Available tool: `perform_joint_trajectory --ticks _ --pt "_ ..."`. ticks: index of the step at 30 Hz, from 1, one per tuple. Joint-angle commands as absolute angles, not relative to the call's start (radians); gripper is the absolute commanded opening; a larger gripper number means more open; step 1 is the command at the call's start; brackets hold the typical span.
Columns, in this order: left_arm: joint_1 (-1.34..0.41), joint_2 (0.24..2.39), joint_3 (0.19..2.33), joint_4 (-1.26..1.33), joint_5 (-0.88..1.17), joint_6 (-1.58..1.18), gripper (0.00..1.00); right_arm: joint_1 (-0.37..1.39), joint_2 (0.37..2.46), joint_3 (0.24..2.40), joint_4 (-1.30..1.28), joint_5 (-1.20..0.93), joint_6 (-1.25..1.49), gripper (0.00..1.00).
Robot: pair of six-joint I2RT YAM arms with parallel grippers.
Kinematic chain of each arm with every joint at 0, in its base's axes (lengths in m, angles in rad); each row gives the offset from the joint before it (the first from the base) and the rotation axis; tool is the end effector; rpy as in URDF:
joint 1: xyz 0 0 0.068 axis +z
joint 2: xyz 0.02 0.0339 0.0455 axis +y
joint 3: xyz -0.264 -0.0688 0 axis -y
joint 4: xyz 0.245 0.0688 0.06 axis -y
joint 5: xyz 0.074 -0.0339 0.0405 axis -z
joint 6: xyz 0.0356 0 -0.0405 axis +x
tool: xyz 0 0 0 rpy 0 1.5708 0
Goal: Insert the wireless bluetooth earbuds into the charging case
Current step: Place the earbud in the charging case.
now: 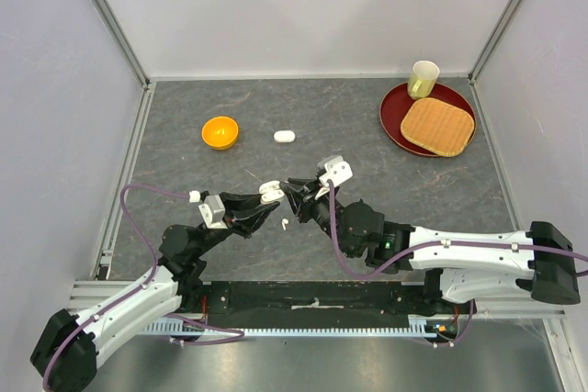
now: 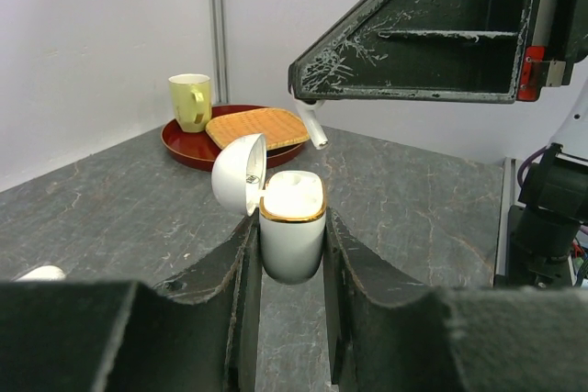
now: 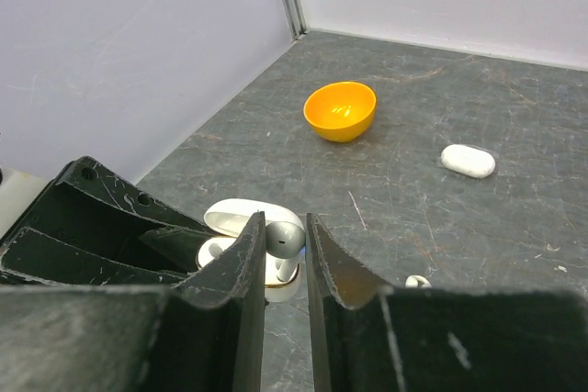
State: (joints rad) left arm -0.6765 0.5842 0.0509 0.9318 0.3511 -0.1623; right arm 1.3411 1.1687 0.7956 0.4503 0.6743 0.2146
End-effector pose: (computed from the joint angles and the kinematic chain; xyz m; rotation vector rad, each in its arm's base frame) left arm 0.1017 -0.0974 0.2279 0.6196 1.0868 -0.9370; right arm 0.0827 0.2561 0.3309 -0.3111 1.5252 0.7401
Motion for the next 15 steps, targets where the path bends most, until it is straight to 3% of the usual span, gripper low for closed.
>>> perform_joint_trajectory --ticks 1,15 --pt "-0.681 0.581 -0.002 0.992 0.380 -0.150 0.02 1.353 1.187 0.847 0.502 0.667 0.196 0.00" --pt "-0.681 0.577 -0.002 0.992 0.387 -0.152 0.02 1.356 1.242 0.857 0.489 0.664 0.178 0.00"
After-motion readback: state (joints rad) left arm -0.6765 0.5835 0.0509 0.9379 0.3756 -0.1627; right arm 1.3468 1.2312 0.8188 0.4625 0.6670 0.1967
